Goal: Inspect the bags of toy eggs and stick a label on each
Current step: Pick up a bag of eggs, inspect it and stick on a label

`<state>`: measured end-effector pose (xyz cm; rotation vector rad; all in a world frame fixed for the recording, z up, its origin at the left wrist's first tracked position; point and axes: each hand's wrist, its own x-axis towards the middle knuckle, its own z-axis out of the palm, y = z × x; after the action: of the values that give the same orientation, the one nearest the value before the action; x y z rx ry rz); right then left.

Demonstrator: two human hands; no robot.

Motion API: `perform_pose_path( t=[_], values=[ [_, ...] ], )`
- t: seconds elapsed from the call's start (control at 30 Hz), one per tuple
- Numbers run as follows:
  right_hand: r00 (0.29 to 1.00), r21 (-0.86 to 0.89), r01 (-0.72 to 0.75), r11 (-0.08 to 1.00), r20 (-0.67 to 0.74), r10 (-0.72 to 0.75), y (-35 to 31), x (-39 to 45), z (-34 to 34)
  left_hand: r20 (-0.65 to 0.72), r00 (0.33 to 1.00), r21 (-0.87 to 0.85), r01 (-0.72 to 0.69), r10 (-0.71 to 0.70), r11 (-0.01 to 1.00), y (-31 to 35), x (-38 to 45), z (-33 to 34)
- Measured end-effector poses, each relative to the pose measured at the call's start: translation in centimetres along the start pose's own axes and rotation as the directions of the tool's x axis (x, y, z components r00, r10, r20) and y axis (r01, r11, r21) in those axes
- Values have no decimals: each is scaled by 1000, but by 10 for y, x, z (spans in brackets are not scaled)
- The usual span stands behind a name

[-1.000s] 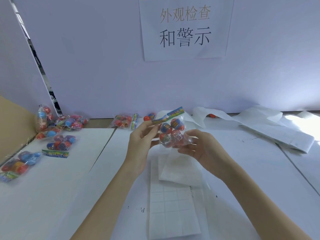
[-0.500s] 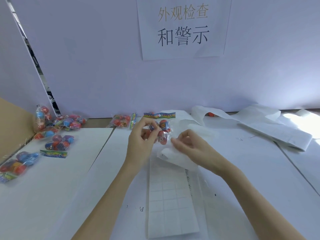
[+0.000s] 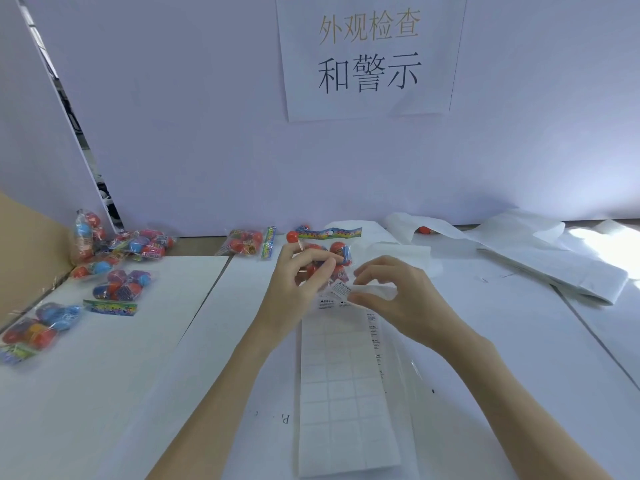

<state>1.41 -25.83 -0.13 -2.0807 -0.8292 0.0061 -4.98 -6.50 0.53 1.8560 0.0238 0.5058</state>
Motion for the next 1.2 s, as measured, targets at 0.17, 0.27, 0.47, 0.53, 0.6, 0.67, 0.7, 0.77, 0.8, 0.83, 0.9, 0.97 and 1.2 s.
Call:
perform_pose_path(
  t=[0.17,0.27,0.47,0.53,0.6,0.67,0.7,0.77,0.8,0.83,0.9,0.97,1.2],
  values=[
    [998,-87,36,996,-42,-40,2,-1,-3,72,997,96,-22,15,995,-3,-1,-2],
    [988,-183,96,978,-99,-116,3,-3,-1,50,999,109,-10,5,994,-5,0,0],
    [893,-420,276,865,-221,-392,0,0,7,14,1000,125,13,-14,992,-12,2,8],
    [881,-454,285,844,-224,-418,1,1,12,2,1000,138,11,-11,990,-14,3,8],
    [877,-454,295,841,-220,-426,3,2,16,-10,999,133,39,-38,990,-15,4,7],
    [878,-422,313,851,-213,-429,5,2,17,2,996,106,85,-85,991,-14,5,5],
    [879,-408,321,855,-208,-429,6,2,17,19,993,92,113,-115,989,-14,5,3],
    [881,-388,333,859,-197,-430,8,3,16,67,983,75,169,-174,983,-12,7,-2],
    [885,-378,334,863,-190,-426,9,3,15,92,976,78,191,-198,978,-12,7,-4],
    [889,-369,332,868,-185,-419,9,4,14,116,971,97,198,-209,975,-11,6,-6],
    [897,-357,322,877,-182,-404,10,4,14,158,969,153,168,-192,974,-10,4,-9],
    [906,-331,310,891,-182,-382,11,5,14,182,970,179,127,-160,976,-11,2,-11],
    [914,-248,324,913,-166,-369,11,4,14,129,983,218,104,-134,971,-20,4,-10]
  ],
)
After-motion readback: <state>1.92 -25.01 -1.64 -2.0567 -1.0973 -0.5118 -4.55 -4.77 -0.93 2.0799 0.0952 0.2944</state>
